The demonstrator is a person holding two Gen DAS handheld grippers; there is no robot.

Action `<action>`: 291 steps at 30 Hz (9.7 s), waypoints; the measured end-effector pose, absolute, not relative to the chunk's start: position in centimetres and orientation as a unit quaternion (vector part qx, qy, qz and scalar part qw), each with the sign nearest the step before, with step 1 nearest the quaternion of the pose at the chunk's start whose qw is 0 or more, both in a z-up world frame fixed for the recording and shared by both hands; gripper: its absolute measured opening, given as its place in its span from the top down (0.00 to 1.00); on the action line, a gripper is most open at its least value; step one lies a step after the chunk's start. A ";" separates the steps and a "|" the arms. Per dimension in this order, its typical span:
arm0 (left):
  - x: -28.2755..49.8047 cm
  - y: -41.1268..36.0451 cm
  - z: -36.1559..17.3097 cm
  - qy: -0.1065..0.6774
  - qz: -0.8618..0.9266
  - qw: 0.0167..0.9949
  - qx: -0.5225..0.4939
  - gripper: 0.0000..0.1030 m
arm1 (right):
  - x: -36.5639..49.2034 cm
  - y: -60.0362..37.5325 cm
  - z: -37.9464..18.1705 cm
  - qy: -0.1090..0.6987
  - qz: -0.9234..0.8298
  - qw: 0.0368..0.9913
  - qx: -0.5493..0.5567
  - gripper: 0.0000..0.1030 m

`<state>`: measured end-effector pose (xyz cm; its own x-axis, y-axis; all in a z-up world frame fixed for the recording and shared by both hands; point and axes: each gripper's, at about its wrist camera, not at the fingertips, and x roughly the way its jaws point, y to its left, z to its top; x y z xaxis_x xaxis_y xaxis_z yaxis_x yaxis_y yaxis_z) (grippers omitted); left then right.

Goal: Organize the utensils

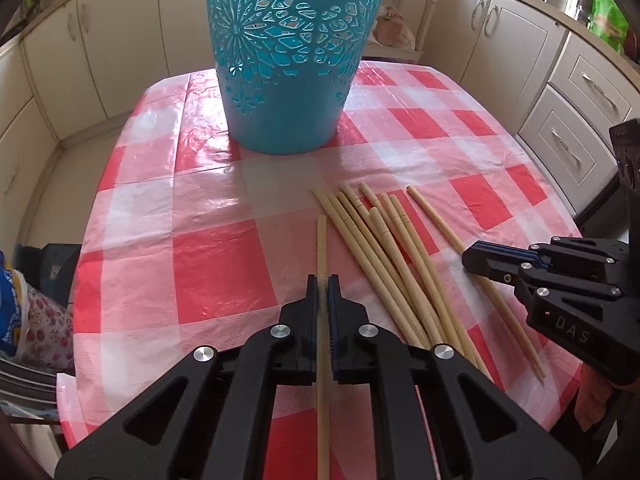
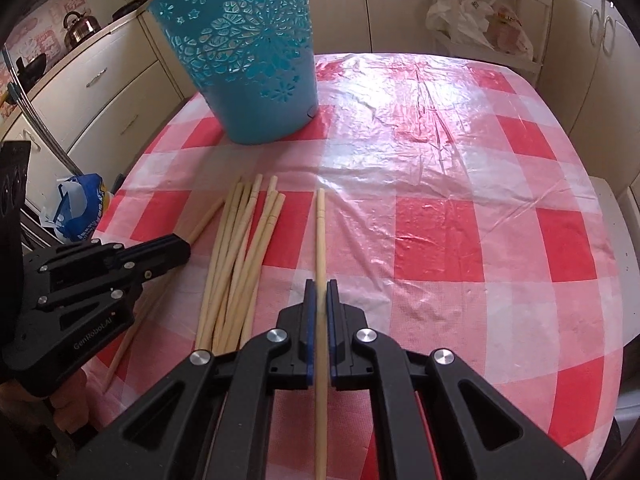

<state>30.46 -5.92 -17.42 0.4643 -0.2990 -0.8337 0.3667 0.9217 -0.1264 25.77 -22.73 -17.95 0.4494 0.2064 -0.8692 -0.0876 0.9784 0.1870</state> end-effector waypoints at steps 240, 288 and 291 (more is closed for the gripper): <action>26.6 -3.3 -7.4 0.320 -0.213 0.922 -0.037 0.95 | 24.0 -26.2 -9.1 0.341 0.187 0.877 0.284 0.94; 45.5 -0.8 1.1 0.095 -0.139 0.958 -0.234 0.95 | 43.1 -23.3 -2.0 0.140 0.078 0.956 0.246 0.94; 46.0 -1.3 0.1 0.101 -0.132 0.961 -0.220 0.95 | 43.2 -23.3 -2.6 0.142 0.070 0.958 0.239 0.94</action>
<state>45.96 -1.27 0.13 0.9447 -0.2982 -0.1367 0.2088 0.8680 -0.4505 43.15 -23.35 -2.59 0.9497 0.2018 -0.2397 -0.0658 0.8763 0.4773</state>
